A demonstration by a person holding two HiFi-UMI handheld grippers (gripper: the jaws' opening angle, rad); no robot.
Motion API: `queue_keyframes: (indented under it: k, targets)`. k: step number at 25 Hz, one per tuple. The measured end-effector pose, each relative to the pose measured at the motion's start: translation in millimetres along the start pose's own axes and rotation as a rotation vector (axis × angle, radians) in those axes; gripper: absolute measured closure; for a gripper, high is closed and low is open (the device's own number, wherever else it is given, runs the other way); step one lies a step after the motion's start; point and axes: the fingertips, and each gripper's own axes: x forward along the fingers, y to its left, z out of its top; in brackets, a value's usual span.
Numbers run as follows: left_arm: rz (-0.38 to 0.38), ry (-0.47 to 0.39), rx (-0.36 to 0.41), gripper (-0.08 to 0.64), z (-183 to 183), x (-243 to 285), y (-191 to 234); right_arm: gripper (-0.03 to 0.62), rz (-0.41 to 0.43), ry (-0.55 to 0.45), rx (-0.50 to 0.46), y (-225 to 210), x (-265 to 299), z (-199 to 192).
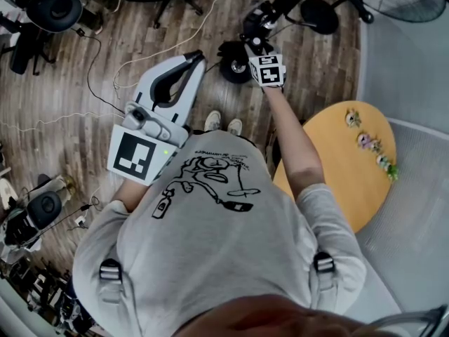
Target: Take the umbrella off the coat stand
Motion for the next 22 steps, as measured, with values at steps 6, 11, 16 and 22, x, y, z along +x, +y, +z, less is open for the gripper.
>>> queue_keyframes:
  k: [6, 11, 16, 22]
  targets:
    - [0.003, 0.001, -0.004, 0.551, -2.4, 0.4, -0.3, 0.379, 0.02, -0.007, 0.001, 6.1, -10.6, 6.7]
    - [0.003, -0.004, -0.007, 0.551, -1.2, 0.7, 0.3, 0.379, 0.032, -0.026, -0.036, 13.8, -16.0, 18.1]
    - [0.001, -0.011, -0.008, 0.551, 0.4, 0.6, 1.4, 0.379, 0.041, -0.023, -0.035, 19.9, -22.1, 25.4]
    - [-0.004, -0.015, -0.009, 0.551, 1.1, 1.1, 0.3, 0.379, 0.051, -0.023, -0.066, 30.4, -28.4, 28.8]
